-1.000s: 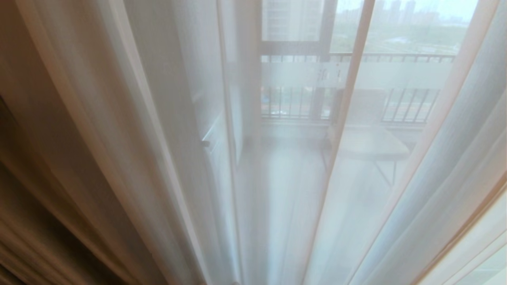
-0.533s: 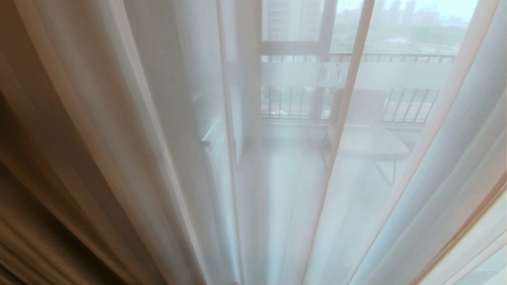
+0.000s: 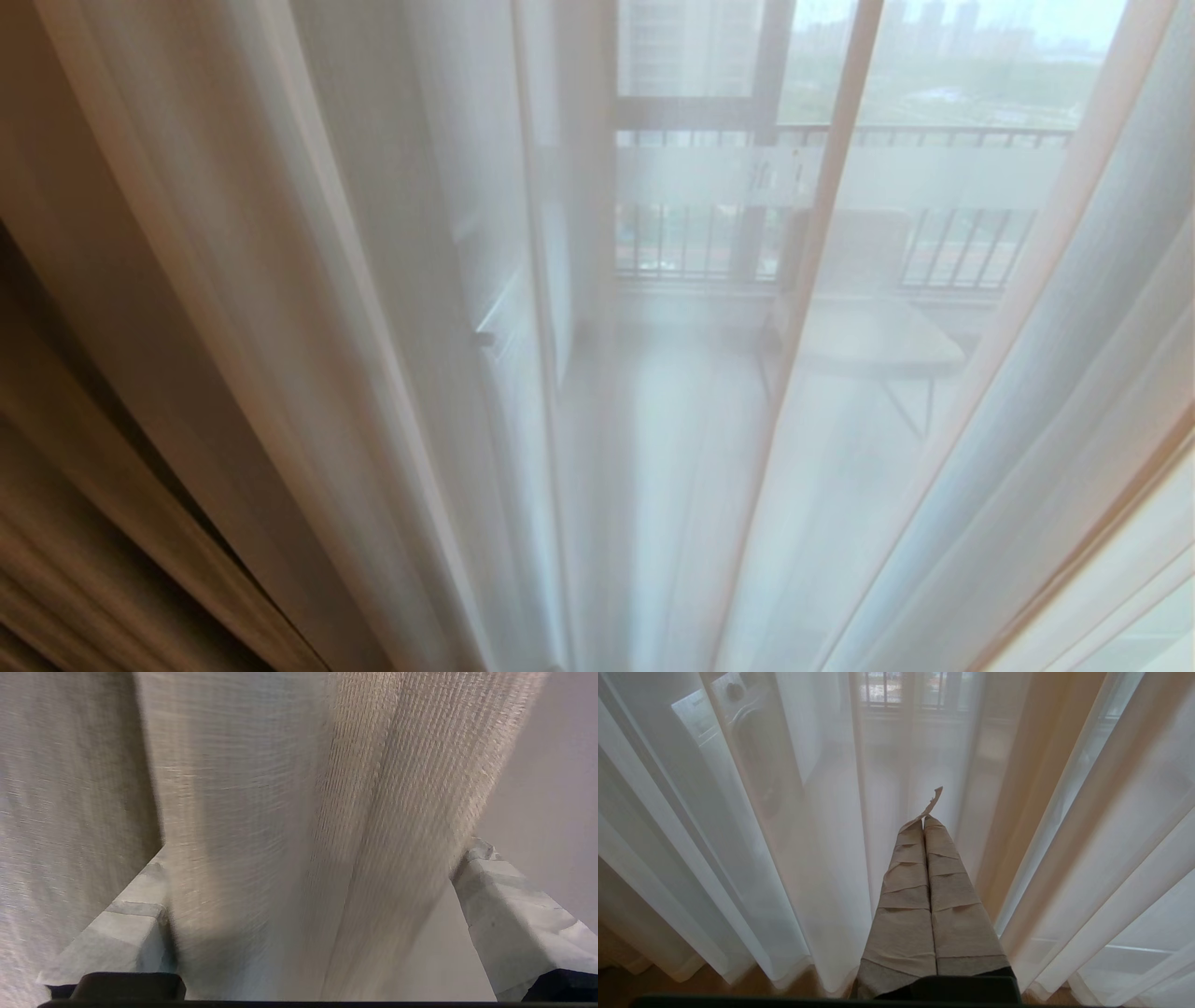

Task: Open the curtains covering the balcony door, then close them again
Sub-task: Close the outer curtains on both sides

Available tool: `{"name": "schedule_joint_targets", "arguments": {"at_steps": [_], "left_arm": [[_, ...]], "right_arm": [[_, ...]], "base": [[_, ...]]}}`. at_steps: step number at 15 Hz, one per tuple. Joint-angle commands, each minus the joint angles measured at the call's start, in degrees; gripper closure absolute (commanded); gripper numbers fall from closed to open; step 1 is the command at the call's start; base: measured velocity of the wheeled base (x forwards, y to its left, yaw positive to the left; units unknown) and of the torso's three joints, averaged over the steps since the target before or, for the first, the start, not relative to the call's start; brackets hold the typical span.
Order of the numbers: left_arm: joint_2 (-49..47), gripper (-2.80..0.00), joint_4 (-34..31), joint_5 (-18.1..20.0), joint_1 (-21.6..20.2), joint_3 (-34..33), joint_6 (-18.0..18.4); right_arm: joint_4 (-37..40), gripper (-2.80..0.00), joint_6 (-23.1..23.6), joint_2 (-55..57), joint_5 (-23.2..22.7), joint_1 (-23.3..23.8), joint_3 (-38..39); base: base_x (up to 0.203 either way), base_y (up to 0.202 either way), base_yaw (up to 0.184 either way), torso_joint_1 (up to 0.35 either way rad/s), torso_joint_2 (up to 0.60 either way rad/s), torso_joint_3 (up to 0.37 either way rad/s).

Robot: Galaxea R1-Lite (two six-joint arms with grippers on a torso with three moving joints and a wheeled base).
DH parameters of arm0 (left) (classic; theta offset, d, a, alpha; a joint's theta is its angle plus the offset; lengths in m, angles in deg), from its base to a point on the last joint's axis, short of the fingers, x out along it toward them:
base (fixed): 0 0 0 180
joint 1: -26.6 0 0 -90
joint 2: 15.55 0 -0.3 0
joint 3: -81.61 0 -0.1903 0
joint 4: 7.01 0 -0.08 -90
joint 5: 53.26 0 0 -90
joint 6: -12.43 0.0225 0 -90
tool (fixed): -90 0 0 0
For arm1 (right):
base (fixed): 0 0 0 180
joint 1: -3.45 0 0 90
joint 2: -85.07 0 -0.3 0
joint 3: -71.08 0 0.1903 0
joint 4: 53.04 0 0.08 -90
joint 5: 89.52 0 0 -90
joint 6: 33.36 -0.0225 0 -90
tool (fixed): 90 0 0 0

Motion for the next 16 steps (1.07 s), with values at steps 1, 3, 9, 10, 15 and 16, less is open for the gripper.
{"name": "schedule_joint_targets", "arguments": {"at_steps": [1, 3, 9, 10, 15, 16], "left_arm": [[-0.77, -2.80, 1.23, 0.10, -0.52, -0.02, -0.13], [-1.21, 0.00, 2.32, 0.10, -0.52, -0.02, -0.13], [-1.74, 0.00, 4.90, 2.29, -0.52, -0.09, -0.13], [-1.83, 0.00, 5.29, 2.38, -0.52, -0.06, -0.13], [0.09, 0.00, 6.01, 2.47, -0.52, -0.10, -0.17], [1.00, 0.00, 6.00, 2.58, -0.52, -0.23, -0.56]], "right_arm": [[0.00, 0.00, 0.02, 0.00, -0.02, -0.02, 0.04], [0.00, 0.00, 0.02, 0.00, -0.02, -0.02, -0.05], [0.00, 0.00, 0.02, 0.05, -0.02, -0.02, -0.01], [0.00, 0.00, 0.02, 0.00, -0.02, -0.02, -0.05], [0.00, 0.00, 0.02, 0.00, -0.02, -0.02, -0.05], [0.00, 0.00, 0.02, 0.00, -0.02, -0.02, -0.05]], "base": [[0.000, 0.000, 0.000, 0.000, 0.00, 0.000], [0.000, 0.000, 0.000, 0.000, 0.00, 0.000], [0.000, 0.000, 0.000, 0.000, 0.00, 0.000], [0.000, 0.000, 0.000, 0.000, 0.00, 0.000], [0.000, 0.000, 0.000, 0.000, 0.00, 0.000], [0.000, 0.000, 0.000, 0.000, 0.00, 0.000]]}}
